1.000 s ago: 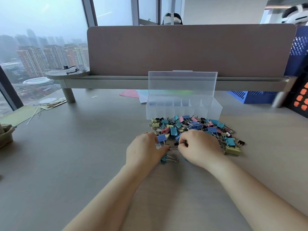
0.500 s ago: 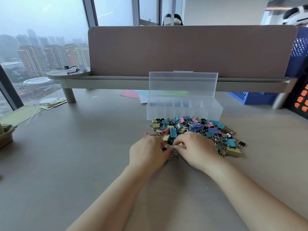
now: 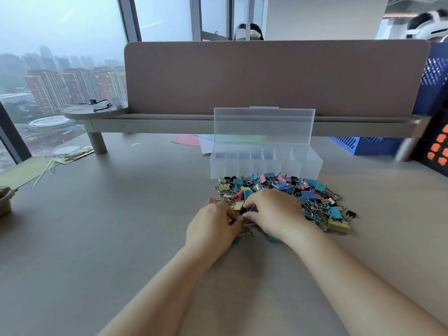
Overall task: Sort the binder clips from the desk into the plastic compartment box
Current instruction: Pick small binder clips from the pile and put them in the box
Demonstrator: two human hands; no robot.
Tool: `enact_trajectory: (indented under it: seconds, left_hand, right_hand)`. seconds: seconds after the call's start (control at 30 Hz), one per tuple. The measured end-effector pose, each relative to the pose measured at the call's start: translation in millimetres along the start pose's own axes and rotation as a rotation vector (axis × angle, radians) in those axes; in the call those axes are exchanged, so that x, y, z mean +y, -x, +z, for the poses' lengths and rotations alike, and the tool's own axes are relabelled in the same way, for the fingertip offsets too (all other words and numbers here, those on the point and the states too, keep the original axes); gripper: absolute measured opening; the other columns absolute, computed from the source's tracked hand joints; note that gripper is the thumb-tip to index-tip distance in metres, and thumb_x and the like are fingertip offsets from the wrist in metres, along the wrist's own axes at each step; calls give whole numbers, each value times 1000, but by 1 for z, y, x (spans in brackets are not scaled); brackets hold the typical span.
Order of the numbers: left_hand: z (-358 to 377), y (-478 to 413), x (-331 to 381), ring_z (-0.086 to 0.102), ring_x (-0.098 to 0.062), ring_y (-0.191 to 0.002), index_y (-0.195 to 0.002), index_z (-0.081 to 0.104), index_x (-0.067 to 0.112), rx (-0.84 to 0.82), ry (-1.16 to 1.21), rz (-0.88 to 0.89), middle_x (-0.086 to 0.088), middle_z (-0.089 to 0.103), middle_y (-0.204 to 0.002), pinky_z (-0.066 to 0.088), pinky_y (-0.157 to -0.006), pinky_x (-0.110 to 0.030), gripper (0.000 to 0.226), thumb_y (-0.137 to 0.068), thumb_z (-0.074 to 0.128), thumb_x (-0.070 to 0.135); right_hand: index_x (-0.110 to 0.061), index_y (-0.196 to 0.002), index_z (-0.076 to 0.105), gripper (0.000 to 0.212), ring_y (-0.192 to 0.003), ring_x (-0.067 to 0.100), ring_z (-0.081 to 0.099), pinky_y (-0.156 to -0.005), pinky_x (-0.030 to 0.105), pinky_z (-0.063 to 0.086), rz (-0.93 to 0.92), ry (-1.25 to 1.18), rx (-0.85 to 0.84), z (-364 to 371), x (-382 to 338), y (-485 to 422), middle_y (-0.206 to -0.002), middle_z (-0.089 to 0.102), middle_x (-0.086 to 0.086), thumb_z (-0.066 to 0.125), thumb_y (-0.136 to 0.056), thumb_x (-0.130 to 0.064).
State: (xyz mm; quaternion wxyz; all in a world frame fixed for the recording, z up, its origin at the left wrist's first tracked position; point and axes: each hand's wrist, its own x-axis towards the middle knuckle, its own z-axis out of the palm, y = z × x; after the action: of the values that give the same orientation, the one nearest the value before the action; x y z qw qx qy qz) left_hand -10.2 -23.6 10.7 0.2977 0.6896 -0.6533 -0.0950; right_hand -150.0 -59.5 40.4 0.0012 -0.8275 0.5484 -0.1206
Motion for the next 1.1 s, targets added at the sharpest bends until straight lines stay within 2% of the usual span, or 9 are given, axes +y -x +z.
enact_trajectory:
  seconds: [0.13,0.33,0.5,0.67,0.73,0.8,0.9,1.0,1.1]
  left_hand:
    - [-1,0,-2,57,-19,-86,-94,65,24,-50,36,-6,8,53,-78,37,-61,-27,21,-81,67,41]
    - [-7,2,-5,44,-3,-60,-82,66,22,-10,148,-58,12,47,-62,31,-51,-18,23,-75,74,43]
    - [-8,3,-1,49,-12,-67,-75,64,24,-51,123,-74,11,50,-65,39,-58,-22,17,-75,74,38]
    - [-7,2,2,53,-15,-66,-74,66,23,-57,123,-68,10,49,-61,39,-57,-22,14,-75,73,35]
    - [-9,3,5,46,-9,-57,-72,65,21,-38,163,-54,10,47,-57,35,-51,-20,15,-78,71,33]
    - [-15,2,11,35,-7,-45,-66,60,15,-21,391,-145,8,40,-50,27,-42,-17,23,-82,69,29]
    - [-32,-8,13,21,-9,-43,-71,50,12,-89,1003,-437,3,32,-57,16,-39,-17,23,-89,60,22]
    - [-44,-22,7,27,-6,-41,-69,48,13,-187,1459,-641,0,40,-60,19,-32,-11,21,-90,47,18]
    - [-47,-36,1,35,-7,-40,-75,53,5,-210,1613,-690,-6,53,-63,23,-31,-9,23,-88,36,15]
  right_hand:
    - [-22,-94,69,15,-90,25,61,-60,28,38,-40,98,-21,3,-3,-7,-95,67,0,59,-91,-34]
    - [-20,-100,65,23,-93,25,60,-67,32,44,-84,117,-30,2,3,-4,-101,63,1,46,-99,-32]
    - [-19,-95,62,28,-90,22,58,-65,31,42,-78,68,11,4,5,-2,-99,60,-1,39,-101,-33]
    - [-15,-90,66,25,-101,29,61,-81,38,46,64,-483,42,-1,8,-4,-98,69,7,47,-99,-29]
    - [-5,-98,65,24,-81,23,64,-68,36,47,201,-875,17,-8,10,-5,-89,67,8,49,-99,-23]
    - [-3,-89,58,19,-45,11,39,-38,21,30,384,-1403,-48,-16,14,-8,-69,49,1,47,-97,-16]
    - [-10,-77,51,19,-41,7,30,-30,15,21,541,-1943,-145,-22,23,-11,-64,44,1,40,-91,-14]
    - [-12,-68,51,30,-44,9,39,-29,13,22,558,-2012,-156,-24,24,-18,-65,49,3,43,-94,-25]
    - [-13,-72,51,22,-45,7,41,-29,13,22,496,-1834,-155,-23,19,-27,-65,53,2,58,-92,-22]
